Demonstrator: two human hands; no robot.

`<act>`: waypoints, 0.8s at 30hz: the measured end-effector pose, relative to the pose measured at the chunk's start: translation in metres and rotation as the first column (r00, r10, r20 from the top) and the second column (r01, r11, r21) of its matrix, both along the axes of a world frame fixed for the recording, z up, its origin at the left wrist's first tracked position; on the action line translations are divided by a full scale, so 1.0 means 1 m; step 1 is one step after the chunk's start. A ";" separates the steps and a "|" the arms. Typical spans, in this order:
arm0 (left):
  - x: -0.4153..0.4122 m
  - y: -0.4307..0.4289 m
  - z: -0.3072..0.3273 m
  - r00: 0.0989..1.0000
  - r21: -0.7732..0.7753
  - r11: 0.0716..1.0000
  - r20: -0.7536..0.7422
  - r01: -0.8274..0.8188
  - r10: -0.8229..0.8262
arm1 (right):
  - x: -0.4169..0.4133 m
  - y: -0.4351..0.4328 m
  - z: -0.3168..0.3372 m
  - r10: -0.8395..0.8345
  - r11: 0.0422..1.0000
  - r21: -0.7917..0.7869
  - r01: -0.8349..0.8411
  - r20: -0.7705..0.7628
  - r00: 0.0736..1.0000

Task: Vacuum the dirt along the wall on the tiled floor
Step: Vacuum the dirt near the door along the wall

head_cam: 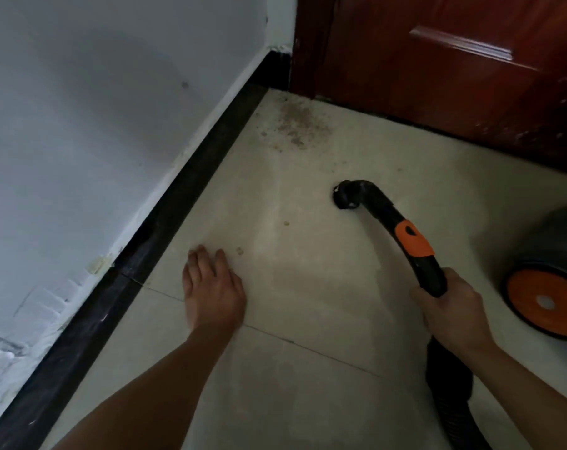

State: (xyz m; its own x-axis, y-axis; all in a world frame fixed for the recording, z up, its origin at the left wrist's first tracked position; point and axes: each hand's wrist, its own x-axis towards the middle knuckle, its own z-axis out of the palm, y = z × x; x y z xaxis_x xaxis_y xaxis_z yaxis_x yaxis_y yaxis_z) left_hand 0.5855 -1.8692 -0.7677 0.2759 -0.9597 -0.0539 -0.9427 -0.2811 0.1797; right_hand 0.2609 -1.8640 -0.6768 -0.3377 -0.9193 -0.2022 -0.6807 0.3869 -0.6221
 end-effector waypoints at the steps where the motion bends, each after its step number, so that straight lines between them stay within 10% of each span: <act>1: 0.000 0.000 0.001 1.000 -0.008 1.000 0.006 0.026 -0.026 | -0.004 0.002 0.000 -0.010 1.000 0.004 0.010 0.008 1.000; 6: -0.003 -0.046 -0.002 0.973 -0.121 0.966 0.006 0.228 -0.229 | -0.020 -0.048 -0.002 -0.132 0.991 -0.033 0.133 0.021 0.991; 13: -0.032 -0.153 -0.007 0.996 -0.130 0.990 -0.070 -0.061 0.052 | 0.015 -0.061 -0.012 0.026 1.000 -0.009 -0.026 -0.034 0.999; 24: -0.034 -0.156 -0.015 0.996 -0.064 0.995 -0.049 -0.076 0.073 | 0.042 -0.102 -0.001 0.031 0.993 0.110 -0.033 0.021 0.999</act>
